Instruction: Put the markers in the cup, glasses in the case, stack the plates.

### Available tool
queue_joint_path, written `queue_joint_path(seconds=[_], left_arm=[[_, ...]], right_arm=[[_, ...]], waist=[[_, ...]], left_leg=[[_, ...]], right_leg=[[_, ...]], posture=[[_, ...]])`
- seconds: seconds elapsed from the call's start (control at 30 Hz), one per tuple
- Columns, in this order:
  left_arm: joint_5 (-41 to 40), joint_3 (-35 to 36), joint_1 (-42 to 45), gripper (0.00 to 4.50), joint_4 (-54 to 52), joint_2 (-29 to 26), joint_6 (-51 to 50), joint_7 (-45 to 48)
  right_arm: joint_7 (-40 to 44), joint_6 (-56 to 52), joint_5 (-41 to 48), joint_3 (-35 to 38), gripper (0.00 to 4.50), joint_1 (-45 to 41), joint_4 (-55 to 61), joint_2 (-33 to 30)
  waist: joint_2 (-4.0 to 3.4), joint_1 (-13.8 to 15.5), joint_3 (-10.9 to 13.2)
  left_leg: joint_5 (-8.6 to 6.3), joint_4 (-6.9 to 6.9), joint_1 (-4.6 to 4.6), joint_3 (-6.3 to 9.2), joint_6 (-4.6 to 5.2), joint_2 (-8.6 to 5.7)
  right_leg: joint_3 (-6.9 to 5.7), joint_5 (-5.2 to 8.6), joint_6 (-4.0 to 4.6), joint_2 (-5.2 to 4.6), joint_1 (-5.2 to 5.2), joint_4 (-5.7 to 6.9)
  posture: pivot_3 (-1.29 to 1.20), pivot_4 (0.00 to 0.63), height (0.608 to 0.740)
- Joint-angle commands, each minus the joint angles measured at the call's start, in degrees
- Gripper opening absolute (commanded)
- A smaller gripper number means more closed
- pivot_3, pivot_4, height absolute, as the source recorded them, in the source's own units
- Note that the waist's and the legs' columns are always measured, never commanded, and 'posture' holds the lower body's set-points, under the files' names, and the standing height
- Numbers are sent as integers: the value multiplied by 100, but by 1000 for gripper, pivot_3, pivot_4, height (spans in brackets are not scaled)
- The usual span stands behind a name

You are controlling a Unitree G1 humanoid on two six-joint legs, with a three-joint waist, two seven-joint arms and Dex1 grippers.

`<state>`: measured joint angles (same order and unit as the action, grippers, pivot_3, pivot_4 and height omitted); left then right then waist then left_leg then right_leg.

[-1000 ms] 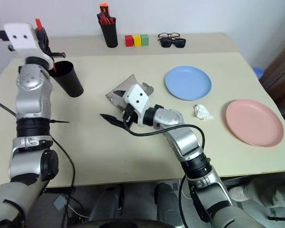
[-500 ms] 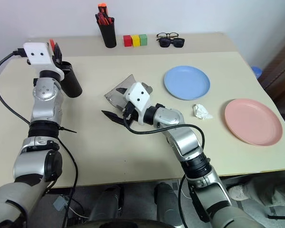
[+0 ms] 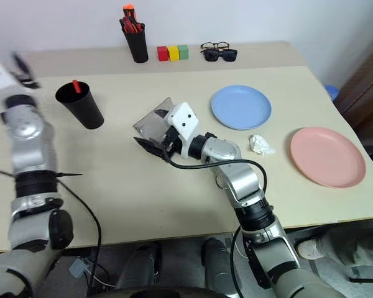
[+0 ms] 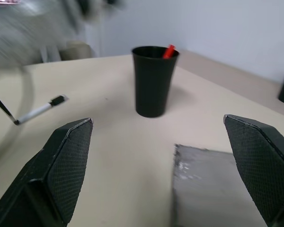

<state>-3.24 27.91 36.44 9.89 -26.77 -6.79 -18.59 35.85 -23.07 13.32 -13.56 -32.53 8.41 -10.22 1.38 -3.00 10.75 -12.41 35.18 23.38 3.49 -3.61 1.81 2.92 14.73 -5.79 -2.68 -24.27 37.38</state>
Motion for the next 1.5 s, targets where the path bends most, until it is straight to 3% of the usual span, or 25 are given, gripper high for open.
queue_joint_path(seconds=[0.03, 0.1, 0.2, 0.27, 0.47, 0.6, 0.73, 0.93, 1.1, 1.27, 1.4, 1.5], left_arm=[[-305, 174, -717, 2730, -1217, 87, -1852, 131], [-602, 217, -1226, 2730, -1896, 162, -2997, 354], [-976, 453, -1755, 3581, -2691, 384, -4489, 459], [-1239, 935, -1751, 4477, -2970, 765, -5508, 267], [-1131, 1270, -1472, 4477, -3195, 1011, -7109, 164], [-1048, 1612, -1111, 4477, -3032, 1171, -7347, 167], [-965, 1821, -949, 3208, -2872, 1234, -7180, 199], [-834, 1919, -819, 70, -2670, 1204, -7011, 219], [-592, 1631, -629, 70, -2589, 1031, -5065, 173], [-529, 546, -32, 70, -2353, 583, -2626, 1010], [-178, -445, 906, 70, -1298, 348, -1328, 1535], [173, -1032, 1557, 70, 217, 353, -100, 1650]], right_arm=[[47, 90, 73, 87, 4500, -122, 49, 16], [99, 98, 86, 76, 4500, -137, 9, 32], [175, 113, 110, 31, 4500, -167, -56, 78], [229, 135, 116, -8, 4500, -181, -101, 113], [287, 188, 103, -37, 4500, -215, -196, 178], [284, 207, 84, -43, 4500, -199, -203, 197], [235, 188, 70, -36, 4500, -120, -119, 188], [158, 127, 75, -49, 4500, -6, 34, 164], [128, 101, 77, -46, 4500, 16, 84, 147], [119, 155, 68, 0, 4500, -104, -30, 164], [-193, 376, -60, 152, 4500, -353, -338, 339], [-690, 545, -148, 441, 4500, -683, -740, 540]], waist=[[1, 39, -1], [8, 74, -4], [19, 77, -8], [20, 69, -8], [20, 42, -8], [20, 49, -8], [21, 45, -9], [21, 52, -9], [22, 56, -9], [23, 107, -8], [24, 205, -9], [23, 207, -9]], left_leg=[[0, 2, 0, 0, 0, 0], [1, 7, 1, 2, -2, -1], [1, 9, 3, 3, -2, -1], [1, 8, 2, 5, -2, -1], [1, 6, -2, 8, -2, 0], [1, 7, -1, 7, -3, -1], [1, 5, -1, 7, -4, -1], [2, 4, -1, 6, -5, -1], [2, 4, 0, 6, -6, -1], [5, 1, 2, 5, -11, -1], [6, 4, 5, -2, -14, -4], [7, 2, 4, -2, -14, -3]], right_leg=[[0, 0, 0, -1, 1, 2], [-3, 0, 0, -2, 7, 2], [-3, 0, 0, -2, 9, -2], [-4, 0, 0, -1, 8, -1], [-4, 0, 2, 4, 6, 2], [-4, 0, 2, 2, 7, -1], [-4, 0, 2, 2, 6, -1], [-4, 0, 2, 1, 6, -2], [-4, 0, 3, 1, 5, -3], [-4, -2, 5, 0, 5, -8], [-1, -3, 3, -4, 9, -20], [-2, -4, 1, -2, 8, -20]], posture=[[0, 150, 740], [0, 150, 740], [0, 150, 740], [0, 150, 740], [0, 150, 740], [0, 150, 740], [0, 150, 740], [0, 150, 740], [0, 150, 740], [0, 150, 740], [0, 150, 740], [0, 150, 740]])
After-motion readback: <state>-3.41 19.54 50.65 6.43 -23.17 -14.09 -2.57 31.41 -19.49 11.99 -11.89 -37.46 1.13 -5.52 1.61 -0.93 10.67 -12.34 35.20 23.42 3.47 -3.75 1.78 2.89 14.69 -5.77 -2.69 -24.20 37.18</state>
